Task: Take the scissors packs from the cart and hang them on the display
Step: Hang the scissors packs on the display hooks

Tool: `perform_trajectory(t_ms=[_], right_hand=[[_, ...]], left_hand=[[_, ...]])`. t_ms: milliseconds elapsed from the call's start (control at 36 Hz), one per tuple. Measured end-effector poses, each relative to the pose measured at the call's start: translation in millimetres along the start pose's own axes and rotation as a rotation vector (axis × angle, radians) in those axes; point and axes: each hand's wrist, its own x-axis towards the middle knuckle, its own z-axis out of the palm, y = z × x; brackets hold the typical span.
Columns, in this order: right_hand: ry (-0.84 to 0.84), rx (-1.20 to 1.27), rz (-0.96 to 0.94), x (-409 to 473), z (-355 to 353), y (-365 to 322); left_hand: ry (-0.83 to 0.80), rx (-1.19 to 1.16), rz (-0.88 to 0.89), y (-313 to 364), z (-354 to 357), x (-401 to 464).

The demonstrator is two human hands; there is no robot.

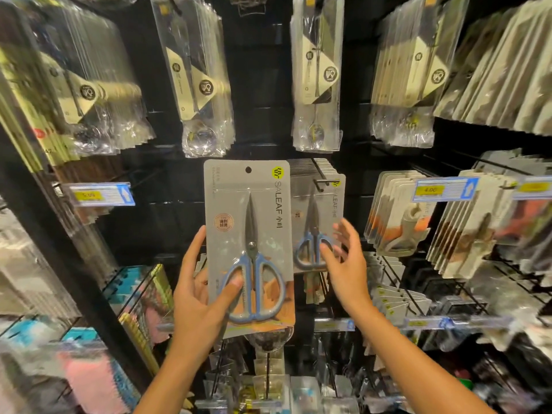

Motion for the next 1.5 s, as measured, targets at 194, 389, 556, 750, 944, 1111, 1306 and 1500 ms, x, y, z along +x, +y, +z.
perform_trajectory(t_ms=[194,389,556,750,944,1111,1306,1500], right_hand=[[0.029,-0.089,0.164,38,-2,30],[0.133,-0.074,0.141,38,3,41],[0.109,-0.046,0.145,38,7,42],[0.111,-0.039,0.106,32,7,48],[0.193,-0.045,-0.155,-1,24,22],[-0.222,0.095,-0.206,-31,48,-23],[-0.213,0.095,-0.193,-42,63,-41],[-0.214,0.058,-0.165,-58,64,-31]], left_hand=[[-0.002,0.026,0.001,-2,-3,-1],[0.025,0.028,-0.01,-4,-6,-1],[0.044,0.049,-0.02,-3,-8,-1],[0.074,0.094,-0.029,-15,-19,-3],[0.088,0.146,0.008,-19,-25,-2],[0.063,0.175,0.047,-22,-26,-1],[0.041,0.136,0.046,-24,-29,1],[0.002,0.164,-0.009,-33,-35,-13]])
